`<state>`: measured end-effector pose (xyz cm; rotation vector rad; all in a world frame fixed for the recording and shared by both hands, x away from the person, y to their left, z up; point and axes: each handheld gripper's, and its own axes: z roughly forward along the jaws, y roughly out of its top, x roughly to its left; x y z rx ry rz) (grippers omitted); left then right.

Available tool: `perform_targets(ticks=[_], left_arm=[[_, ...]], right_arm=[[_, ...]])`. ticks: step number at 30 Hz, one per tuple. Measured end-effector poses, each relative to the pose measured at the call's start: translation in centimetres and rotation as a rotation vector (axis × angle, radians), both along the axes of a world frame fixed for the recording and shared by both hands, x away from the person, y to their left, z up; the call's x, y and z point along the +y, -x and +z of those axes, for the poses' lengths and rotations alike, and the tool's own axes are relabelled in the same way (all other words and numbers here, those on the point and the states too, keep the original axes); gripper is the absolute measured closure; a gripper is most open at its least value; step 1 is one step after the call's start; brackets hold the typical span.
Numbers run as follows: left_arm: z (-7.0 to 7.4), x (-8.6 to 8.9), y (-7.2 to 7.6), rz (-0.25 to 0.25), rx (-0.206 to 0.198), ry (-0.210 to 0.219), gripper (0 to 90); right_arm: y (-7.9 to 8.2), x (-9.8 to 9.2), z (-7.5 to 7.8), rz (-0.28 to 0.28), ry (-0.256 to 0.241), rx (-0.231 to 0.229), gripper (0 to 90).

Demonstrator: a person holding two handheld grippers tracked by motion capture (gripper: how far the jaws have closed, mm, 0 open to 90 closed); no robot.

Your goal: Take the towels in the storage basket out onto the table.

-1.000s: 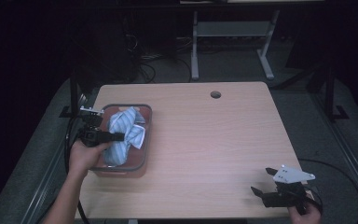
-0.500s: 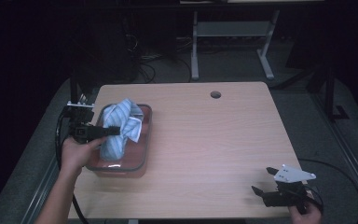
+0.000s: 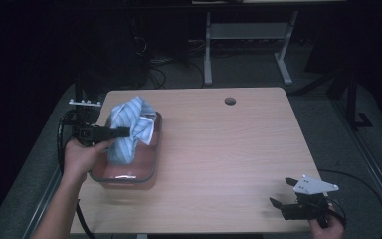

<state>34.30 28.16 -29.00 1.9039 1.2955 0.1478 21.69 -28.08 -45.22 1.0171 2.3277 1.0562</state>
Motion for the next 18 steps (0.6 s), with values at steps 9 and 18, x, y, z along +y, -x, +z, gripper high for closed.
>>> perform_targets(ticks=[9,18], left_arm=[[2.0,-2.2,-0.2,-0.042,-0.031,0.007,65.1],[2.7,-4.4,-0.8,-0.076,-0.029,-0.004,65.1]], right_arm=[[-0.1,0.0,0.0,0.001,-0.003,-0.002,13.8],[-0.2,-0.1,0.0,0.004,-0.008,-0.003,13.9]])
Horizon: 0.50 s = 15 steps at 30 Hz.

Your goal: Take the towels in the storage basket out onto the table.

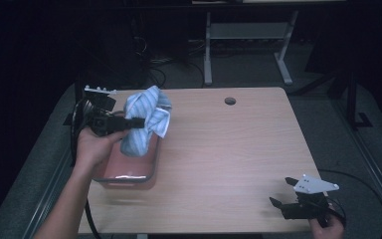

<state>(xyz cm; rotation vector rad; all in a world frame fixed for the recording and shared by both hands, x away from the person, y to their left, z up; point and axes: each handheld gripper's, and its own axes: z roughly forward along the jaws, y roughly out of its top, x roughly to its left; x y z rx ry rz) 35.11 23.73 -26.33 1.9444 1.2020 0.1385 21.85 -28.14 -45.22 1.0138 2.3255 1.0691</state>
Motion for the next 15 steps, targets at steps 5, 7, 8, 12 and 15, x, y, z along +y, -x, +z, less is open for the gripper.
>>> perform_targets(ticks=[5,7,8,12,15], left_arm=[[0.2,-1.3,-0.3,-0.023,-0.002,0.004,65.0],[0.1,-1.9,-0.4,-0.034,0.001,0.004,65.0],[0.1,-2.2,-0.5,-0.044,0.004,0.006,65.0],[-0.2,-3.2,-0.7,-0.059,0.01,0.002,64.9],[-0.2,-3.7,-0.9,-0.07,0.012,0.005,64.9]], right_arm=[[0.0,0.0,0.1,0.002,0.0,-0.004,13.8],[0.0,-0.1,0.1,0.0,-0.001,-0.003,13.8],[0.0,-0.1,0.0,-0.002,-0.003,-0.001,13.8],[0.0,-0.1,0.0,-0.002,-0.008,-0.004,13.8],[0.0,-0.1,0.0,-0.003,-0.006,-0.003,13.9]])
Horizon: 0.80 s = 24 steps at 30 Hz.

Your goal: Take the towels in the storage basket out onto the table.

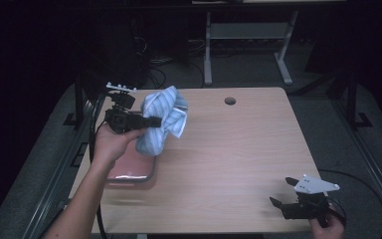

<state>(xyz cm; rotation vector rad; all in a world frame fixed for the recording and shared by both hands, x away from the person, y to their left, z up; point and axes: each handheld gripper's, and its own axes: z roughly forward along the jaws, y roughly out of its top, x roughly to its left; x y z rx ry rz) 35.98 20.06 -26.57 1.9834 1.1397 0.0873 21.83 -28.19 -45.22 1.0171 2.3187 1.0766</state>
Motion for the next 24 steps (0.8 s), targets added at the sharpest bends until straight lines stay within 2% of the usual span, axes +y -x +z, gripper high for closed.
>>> perform_targets(ticks=[8,16,24], left_arm=[[-0.5,-1.8,-0.6,-0.021,0.009,0.004,64.9],[-1.0,-4.4,-1.3,-0.062,0.028,-0.007,64.9],[-1.2,-6.2,-1.7,-0.084,0.033,-0.015,64.9]], right_arm=[[-0.1,0.3,0.0,0.006,0.0,0.004,13.8],[0.0,-0.1,0.0,0.0,-0.003,-0.002,13.8],[0.0,-0.2,0.0,0.004,-0.003,-0.007,13.8]])
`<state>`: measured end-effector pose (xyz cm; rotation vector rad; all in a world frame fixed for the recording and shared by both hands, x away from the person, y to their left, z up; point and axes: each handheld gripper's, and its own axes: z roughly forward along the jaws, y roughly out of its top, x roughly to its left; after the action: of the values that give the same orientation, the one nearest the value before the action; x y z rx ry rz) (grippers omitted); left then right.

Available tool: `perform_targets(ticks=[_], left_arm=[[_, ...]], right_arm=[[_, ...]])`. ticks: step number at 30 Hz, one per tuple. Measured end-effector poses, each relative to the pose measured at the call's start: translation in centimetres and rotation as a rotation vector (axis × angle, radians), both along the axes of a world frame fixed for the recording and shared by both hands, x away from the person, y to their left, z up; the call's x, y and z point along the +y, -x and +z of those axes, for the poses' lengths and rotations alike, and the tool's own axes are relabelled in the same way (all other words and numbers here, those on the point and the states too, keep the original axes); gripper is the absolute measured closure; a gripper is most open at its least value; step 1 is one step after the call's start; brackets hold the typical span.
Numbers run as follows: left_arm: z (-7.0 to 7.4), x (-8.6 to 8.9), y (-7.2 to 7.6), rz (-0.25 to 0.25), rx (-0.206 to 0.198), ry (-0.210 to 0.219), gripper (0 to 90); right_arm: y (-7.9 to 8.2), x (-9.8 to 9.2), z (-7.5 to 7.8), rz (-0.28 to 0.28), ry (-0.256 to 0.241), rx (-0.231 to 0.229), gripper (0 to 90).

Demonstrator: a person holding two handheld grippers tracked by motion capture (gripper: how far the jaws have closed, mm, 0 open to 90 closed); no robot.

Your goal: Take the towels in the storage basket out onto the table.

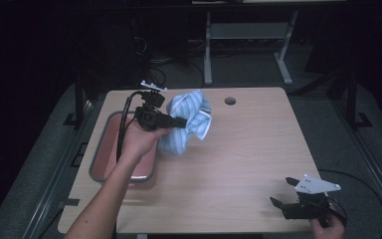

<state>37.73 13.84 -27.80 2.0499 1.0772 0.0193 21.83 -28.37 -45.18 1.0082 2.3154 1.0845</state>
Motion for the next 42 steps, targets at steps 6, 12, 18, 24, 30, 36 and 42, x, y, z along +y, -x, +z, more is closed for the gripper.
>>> perform_targets(ticks=[6,12,18,24,30,36,42], left_arm=[[-0.7,-1.6,-0.3,-0.024,0.007,-0.002,64.9],[-1.6,-2.7,-0.6,-0.038,0.023,0.002,64.9],[-2.7,-3.9,-1.1,-0.058,0.041,-0.003,64.9],[-3.8,-4.9,-1.5,-0.074,0.064,-0.011,64.9],[-5.3,-6.0,-2.0,-0.079,0.086,-0.007,64.5],[-7.0,-7.1,-2.4,-0.082,0.112,-0.019,64.5],[-8.9,-8.0,-2.8,-0.084,0.136,-0.033,64.5]], right_arm=[[0.0,-0.1,0.0,-0.002,-0.007,0.0,13.8],[0.0,-0.1,0.1,-0.003,-0.01,-0.002,13.8],[-0.1,-0.1,0.0,0.0,-0.011,0.001,13.8],[-0.1,-0.2,0.0,-0.005,-0.01,0.005,13.8],[-0.2,-0.3,-0.1,-0.002,-0.01,0.011,13.8],[-0.3,-0.3,-0.2,-0.011,-0.016,0.016,13.8],[-0.4,-0.2,-0.2,-0.004,-0.015,0.015,13.8]])
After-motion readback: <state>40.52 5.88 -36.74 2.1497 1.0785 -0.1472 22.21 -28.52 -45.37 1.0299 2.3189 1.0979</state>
